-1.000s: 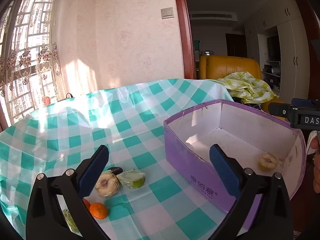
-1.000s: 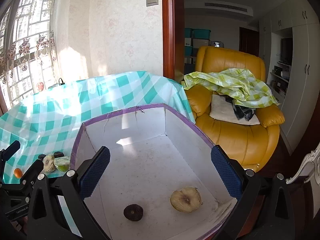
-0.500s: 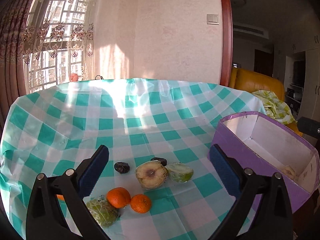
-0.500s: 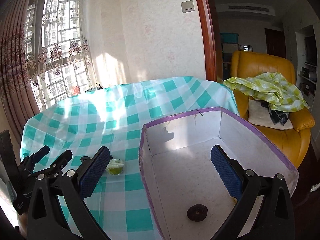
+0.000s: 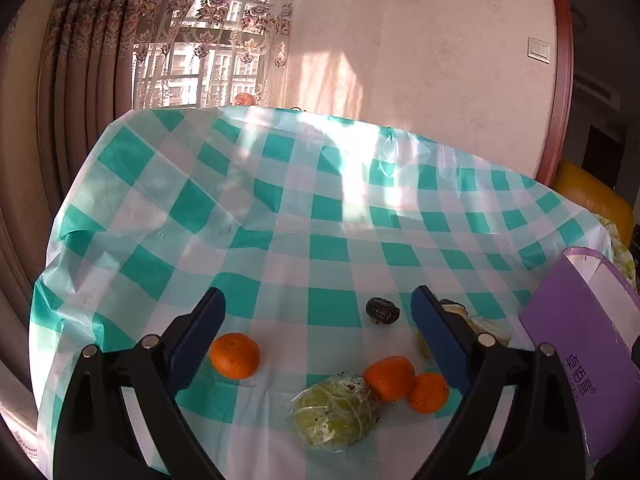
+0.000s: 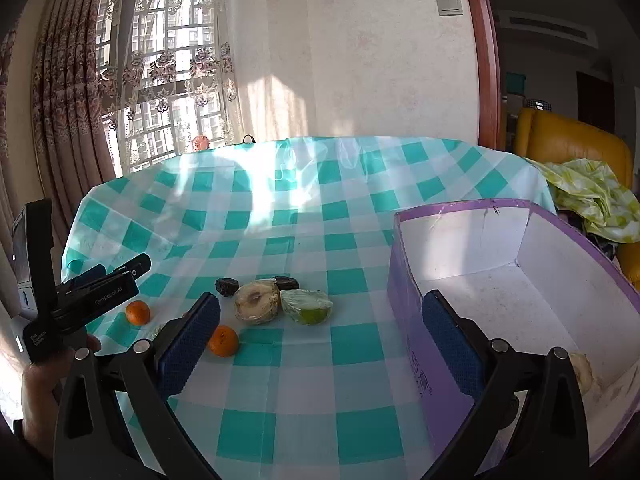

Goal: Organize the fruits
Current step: 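Withdraw both tools from the box back toward the remaining fruits, then grasp an orange with the left tool while the right tool grasps the wrapped green fruit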

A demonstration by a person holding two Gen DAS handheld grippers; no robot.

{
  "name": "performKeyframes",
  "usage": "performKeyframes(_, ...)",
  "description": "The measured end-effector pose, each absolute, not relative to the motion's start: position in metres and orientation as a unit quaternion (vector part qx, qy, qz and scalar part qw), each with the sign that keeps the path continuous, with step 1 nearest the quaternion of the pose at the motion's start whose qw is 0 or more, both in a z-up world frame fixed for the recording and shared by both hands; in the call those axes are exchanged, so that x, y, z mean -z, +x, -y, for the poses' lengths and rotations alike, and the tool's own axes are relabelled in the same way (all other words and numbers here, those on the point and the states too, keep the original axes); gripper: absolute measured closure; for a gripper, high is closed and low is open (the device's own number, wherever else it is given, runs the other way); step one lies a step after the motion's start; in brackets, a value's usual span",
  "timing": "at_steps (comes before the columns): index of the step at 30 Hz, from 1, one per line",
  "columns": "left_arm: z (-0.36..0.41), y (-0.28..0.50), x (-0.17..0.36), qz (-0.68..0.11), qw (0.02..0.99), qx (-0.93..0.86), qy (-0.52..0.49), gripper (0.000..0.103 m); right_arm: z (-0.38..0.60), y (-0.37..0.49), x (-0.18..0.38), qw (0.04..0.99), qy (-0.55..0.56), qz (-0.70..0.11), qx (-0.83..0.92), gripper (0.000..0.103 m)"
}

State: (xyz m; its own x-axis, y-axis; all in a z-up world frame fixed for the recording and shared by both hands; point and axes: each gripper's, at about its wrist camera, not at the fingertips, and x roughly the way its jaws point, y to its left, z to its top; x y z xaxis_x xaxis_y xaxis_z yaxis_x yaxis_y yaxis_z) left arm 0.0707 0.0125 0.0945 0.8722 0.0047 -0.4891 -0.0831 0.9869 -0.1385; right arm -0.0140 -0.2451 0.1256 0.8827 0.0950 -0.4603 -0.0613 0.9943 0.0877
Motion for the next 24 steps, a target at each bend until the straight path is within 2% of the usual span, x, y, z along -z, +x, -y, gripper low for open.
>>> performKeyframes(7,-0.045,0.092,-0.058,-0.335,0.934,-0.066,-0.100,0.032,0.210,-0.003,-0.098,0.963,0.005,-0.263,-0.065,0.005)
performKeyframes(14,-0.044,0.106,-0.035,-0.379,0.920,-0.087,-0.049,0.035,0.198,0.012,-0.068,0.949,-0.011,-0.309,-0.064,0.005)
performKeyframes(18,-0.038,0.113,-0.025,-0.398,0.913,-0.088,-0.025,0.042,0.196,0.018,-0.055,0.942,-0.012,-0.330,-0.064,0.005)
performKeyframes(24,-0.041,0.116,-0.020,-0.402,0.912,-0.082,-0.031,0.045,0.203,0.024,-0.045,0.935,0.008,-0.349,-0.062,0.005)
